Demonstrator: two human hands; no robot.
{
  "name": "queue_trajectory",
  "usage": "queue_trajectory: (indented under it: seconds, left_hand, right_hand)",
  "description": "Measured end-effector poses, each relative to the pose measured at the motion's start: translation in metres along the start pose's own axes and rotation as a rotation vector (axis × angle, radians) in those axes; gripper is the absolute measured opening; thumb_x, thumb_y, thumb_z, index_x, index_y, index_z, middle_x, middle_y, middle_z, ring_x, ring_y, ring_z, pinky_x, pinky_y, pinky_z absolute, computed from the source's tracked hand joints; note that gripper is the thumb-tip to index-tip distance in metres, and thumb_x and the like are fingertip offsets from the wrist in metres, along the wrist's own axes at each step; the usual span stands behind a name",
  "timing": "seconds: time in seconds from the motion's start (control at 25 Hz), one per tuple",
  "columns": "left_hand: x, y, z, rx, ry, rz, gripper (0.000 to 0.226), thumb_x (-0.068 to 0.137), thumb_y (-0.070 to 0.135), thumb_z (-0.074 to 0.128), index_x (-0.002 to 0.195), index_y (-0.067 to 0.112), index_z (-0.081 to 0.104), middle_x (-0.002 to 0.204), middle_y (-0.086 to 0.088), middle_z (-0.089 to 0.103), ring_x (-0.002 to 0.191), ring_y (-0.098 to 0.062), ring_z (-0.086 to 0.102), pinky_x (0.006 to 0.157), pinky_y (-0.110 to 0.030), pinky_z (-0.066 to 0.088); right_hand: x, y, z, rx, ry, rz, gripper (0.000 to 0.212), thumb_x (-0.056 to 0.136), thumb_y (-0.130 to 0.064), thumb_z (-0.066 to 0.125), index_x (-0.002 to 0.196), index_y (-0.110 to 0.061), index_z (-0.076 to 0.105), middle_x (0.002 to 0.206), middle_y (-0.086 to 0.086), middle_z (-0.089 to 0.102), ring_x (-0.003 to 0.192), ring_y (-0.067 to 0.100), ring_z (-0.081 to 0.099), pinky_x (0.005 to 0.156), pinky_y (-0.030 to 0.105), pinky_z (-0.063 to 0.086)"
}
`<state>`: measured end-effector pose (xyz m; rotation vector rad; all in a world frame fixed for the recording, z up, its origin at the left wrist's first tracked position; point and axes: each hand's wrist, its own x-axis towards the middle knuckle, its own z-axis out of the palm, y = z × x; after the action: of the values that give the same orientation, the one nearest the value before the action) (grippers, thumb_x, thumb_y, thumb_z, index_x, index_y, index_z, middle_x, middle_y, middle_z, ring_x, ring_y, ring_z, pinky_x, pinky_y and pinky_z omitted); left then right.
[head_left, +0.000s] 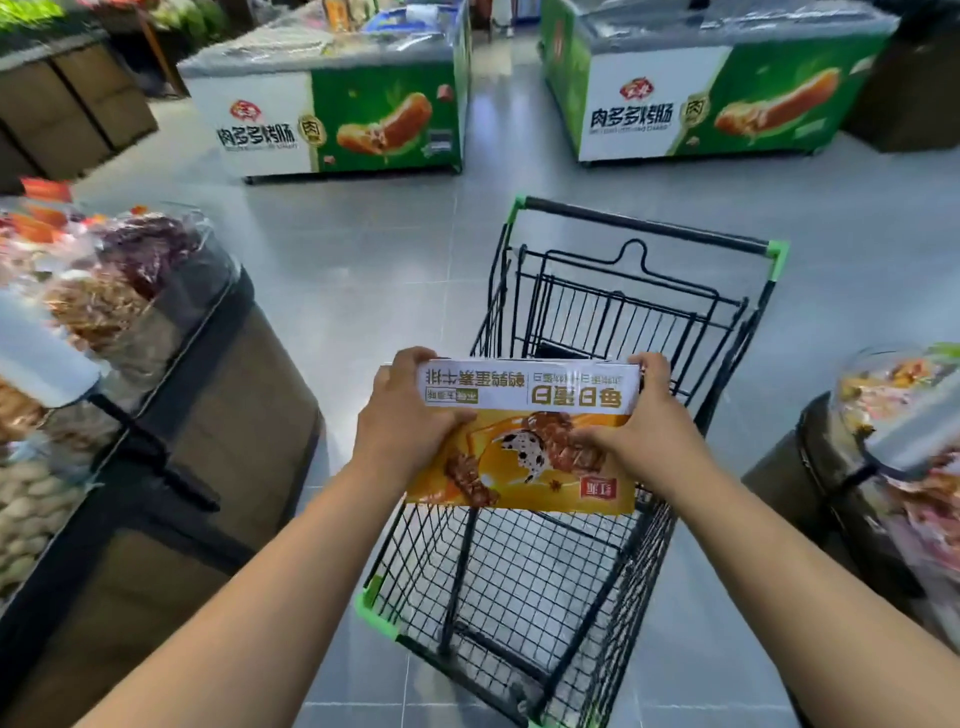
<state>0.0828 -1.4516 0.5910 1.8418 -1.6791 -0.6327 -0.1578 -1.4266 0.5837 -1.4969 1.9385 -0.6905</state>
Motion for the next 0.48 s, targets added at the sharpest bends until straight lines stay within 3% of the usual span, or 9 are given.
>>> queue_trajectory:
  seconds: [0.2, 0.48]
  left_hand:
    - [0.057, -0.006, 0.054, 0.094, -0.067, -0.01, 0.061, 0.07, 0.039, 0.083, 0.118, 0.028, 0.047, 0.113, 0.001, 0.053, 0.098, -0.018, 0.056, 0.083, -0.032, 0.045]
    - [0.118, -0.041, 0.131, 0.251, -0.217, -0.012, 0.06, 0.07, 0.038, 0.083, 0.117, 0.024, 0.048, 0.118, -0.004, 0.047, 0.103, -0.026, 0.056, 0.086, -0.036, 0.047]
  right_hand:
    - [0.057, 0.036, 0.013, 0.003, 0.0, 0.085, 0.076, 0.073, -0.03, 0.083, 0.12, -0.024, 0.023, 0.098, 0.001, 0.056, 0.071, 0.016, 0.06, 0.056, 0.029, 0.049]
    - [0.11, 0.087, 0.061, 0.002, 0.011, 0.224, 0.059, 0.078, -0.03, 0.078, 0.107, -0.023, 0.028, 0.093, 0.003, 0.058, 0.074, 0.019, 0.06, 0.057, 0.034, 0.047]
